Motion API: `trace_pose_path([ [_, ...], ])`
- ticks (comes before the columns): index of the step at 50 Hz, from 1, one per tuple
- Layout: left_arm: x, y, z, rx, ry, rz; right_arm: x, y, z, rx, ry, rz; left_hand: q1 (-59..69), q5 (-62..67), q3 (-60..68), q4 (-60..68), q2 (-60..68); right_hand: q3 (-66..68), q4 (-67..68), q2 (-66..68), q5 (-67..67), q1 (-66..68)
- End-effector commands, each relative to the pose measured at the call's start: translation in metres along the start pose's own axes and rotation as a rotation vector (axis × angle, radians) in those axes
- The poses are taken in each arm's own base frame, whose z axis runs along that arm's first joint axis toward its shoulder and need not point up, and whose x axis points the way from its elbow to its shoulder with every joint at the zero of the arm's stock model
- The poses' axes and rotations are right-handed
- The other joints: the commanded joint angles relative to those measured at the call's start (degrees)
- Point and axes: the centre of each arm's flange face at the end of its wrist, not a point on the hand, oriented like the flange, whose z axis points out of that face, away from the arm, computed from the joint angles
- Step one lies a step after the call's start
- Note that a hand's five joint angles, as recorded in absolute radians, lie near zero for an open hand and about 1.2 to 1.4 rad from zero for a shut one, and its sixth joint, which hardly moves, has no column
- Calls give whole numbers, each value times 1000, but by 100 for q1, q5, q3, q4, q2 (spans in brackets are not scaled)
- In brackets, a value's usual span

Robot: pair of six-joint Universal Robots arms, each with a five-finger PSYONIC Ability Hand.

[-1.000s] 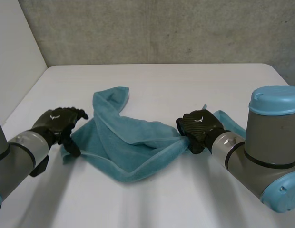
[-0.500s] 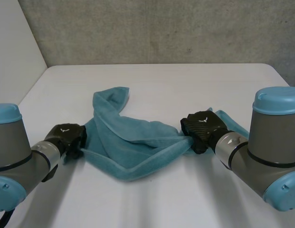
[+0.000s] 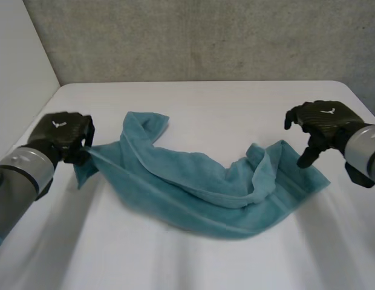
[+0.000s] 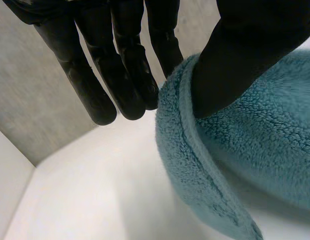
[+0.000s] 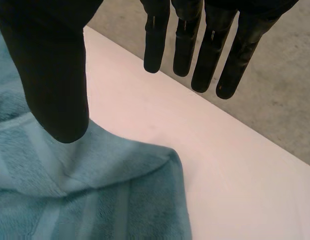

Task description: Fold the laundry

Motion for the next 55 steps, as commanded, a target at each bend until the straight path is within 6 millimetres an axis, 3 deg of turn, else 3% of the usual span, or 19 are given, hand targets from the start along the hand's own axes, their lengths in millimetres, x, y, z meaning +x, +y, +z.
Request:
trace_pose_path([
  [1,-6,-28,-16,100,-20,-45,19,30,-4,-87,-1,66,1498,1495,1207,1180,1151,705,701,696,662,1037],
  [12,-12,-76,-45,211,-22,-131,18,73,-6,-141,-104,145,1498,1495,1207,1180,1151,571,567,561,527,902],
  [13,-13,-90,-52,246,-21,-150,15,78,-6,-143,-124,146,1498,1495,1207,1180,1151,554,550,545,511,886],
  [22,-20,-133,-65,341,-12,-196,3,98,0,-176,-180,240,1498,1495,1207,1180,1151,419,415,410,376,751],
  [36,-20,-142,-68,356,3,-264,-36,106,37,-140,-254,310,1498,1495,1207,1180,1151,956,953,947,913,1288],
  [39,-21,-142,-68,356,4,-279,-45,106,46,-145,-241,297,1498,1495,1207,1180,1151,2348,2344,2339,2305,2680],
  [41,-22,-141,-67,354,1,-285,-46,107,52,-153,-216,285,1498,1495,1207,1180,1151,4816,4812,4807,4773,5148],
  [44,-24,-139,-65,347,-8,-285,-36,106,57,-152,-151,284,1498,1495,1207,1180,1151,5140,5136,5131,5097,5472],
  [47,-27,-135,-62,334,-18,-284,-23,80,48,-73,-95,240,1498,1495,1207,1180,1151,5140,5136,5131,5097,5472],
  [49,-31,-127,-58,312,-35,-284,-14,51,36,12,-64,206,1498,1495,1207,1180,1151,5140,5136,5131,5097,5472],
  [50,-35,-121,-54,294,-53,-282,-3,26,22,85,-33,167,1498,1495,1207,1180,1151,5140,5136,5131,5097,5472],
  [53,-41,-115,-51,274,-75,-278,8,6,7,136,4,117,1498,1495,1207,1180,1151,5140,5136,5131,5097,5472],
  [54,-51,-101,-40,226,-110,-270,24,-14,-12,159,60,19,1498,1495,1207,1180,1151,5140,5136,5131,5097,5472],
  [55,-53,-93,-35,198,-120,-266,27,-20,-19,156,72,-19,1498,1495,1207,1180,1151,5140,5136,5131,5097,5472],
])
